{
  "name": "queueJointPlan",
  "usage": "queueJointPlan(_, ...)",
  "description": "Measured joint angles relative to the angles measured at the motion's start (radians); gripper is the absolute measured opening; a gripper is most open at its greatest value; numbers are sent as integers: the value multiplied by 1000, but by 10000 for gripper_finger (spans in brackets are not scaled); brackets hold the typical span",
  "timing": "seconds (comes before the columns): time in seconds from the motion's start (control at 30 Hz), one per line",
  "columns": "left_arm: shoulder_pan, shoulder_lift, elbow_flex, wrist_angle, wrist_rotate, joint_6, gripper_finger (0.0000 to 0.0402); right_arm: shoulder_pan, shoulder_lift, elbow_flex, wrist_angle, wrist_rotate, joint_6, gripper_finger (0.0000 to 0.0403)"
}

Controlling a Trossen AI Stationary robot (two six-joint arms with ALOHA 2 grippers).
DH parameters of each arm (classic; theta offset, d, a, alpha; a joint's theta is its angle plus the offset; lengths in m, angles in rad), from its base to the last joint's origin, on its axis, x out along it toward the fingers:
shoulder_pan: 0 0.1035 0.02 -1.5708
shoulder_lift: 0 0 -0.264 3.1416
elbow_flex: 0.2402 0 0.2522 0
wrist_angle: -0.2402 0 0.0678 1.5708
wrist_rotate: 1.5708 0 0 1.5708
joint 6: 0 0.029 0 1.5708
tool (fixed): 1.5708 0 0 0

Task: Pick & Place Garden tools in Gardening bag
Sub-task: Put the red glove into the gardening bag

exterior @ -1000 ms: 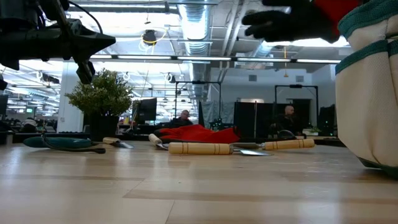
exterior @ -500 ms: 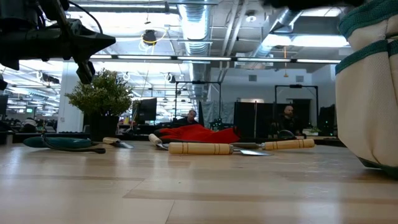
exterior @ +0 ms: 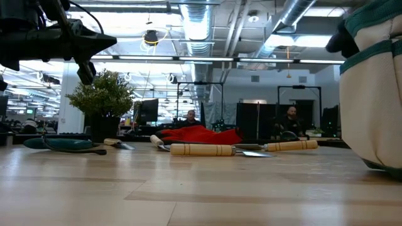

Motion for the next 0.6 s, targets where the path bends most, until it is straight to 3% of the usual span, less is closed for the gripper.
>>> queueJointPlan(0.23,0,0,0,0,0,0,11,-13,96,0,48,-55,-67,0)
queueJointPlan(0.6,0,2,0,0,-22,0,11,-37,83,0,191,-85,-153,0)
